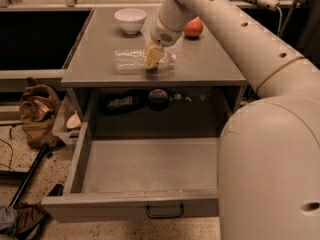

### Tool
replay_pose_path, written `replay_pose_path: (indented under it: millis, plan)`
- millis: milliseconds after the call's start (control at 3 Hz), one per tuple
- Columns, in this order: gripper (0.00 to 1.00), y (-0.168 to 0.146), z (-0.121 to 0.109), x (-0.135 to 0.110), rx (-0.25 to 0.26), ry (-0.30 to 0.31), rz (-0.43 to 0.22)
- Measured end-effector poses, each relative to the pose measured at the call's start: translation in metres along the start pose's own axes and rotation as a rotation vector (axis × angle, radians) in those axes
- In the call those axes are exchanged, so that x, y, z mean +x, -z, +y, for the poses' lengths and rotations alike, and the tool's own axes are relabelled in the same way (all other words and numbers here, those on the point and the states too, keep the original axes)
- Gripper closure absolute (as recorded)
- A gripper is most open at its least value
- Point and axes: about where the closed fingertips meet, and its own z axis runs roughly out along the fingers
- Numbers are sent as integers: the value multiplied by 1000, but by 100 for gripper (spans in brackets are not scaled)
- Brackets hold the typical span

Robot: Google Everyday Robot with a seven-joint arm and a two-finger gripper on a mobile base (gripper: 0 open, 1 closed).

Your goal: Pick water bottle from top drawer and place on counter

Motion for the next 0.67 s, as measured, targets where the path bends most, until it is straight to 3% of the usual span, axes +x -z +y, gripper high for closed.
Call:
replay_pose_path:
  millis: [333, 667]
  plan:
    - [0, 0, 0, 0, 0, 0, 0]
    - [0, 0, 0, 0, 0, 0, 0]
